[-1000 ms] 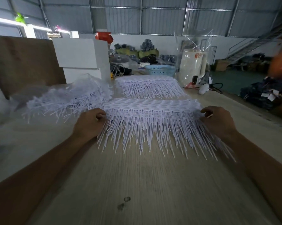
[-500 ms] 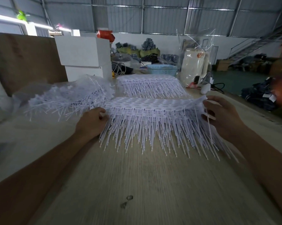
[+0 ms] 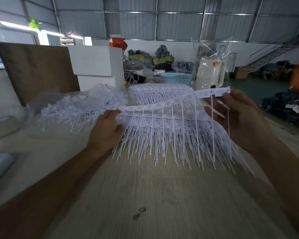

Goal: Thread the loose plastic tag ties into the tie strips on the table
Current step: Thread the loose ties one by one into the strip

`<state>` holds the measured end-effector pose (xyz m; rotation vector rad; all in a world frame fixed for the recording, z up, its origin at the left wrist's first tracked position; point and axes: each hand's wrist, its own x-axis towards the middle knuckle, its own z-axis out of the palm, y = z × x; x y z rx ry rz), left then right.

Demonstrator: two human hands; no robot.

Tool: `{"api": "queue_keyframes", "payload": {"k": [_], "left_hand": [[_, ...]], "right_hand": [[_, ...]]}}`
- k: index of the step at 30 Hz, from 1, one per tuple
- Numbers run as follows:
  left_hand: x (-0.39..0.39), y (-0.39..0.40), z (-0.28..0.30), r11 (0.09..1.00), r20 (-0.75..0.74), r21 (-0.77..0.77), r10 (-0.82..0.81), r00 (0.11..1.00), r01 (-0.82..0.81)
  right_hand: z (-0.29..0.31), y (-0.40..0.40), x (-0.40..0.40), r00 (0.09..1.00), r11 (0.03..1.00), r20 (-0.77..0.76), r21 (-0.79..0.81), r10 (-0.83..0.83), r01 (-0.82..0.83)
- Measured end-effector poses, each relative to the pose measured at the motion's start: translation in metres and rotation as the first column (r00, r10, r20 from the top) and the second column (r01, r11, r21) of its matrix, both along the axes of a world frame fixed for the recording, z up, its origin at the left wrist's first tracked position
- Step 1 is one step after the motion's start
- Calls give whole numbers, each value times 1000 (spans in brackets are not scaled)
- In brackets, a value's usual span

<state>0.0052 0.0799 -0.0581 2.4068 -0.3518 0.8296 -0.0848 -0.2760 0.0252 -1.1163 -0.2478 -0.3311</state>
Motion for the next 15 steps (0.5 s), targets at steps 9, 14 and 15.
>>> {"api": "queue_keyframes", "payload": {"k": [9,14,15], "left_hand": [[1,-25,40,984,146,96,-165,975,152],[-6,-58,66,954,169,168,-274,947,246],[-9,-63,74,950,210,204,-279,937,237]], "right_hand": [[5,-14,-11,991,979,22,152,135,-137],[2,-16,-9,965,942,44,212,257,-260],[2,-17,-8,965,941,47,213,259,-263]]}}
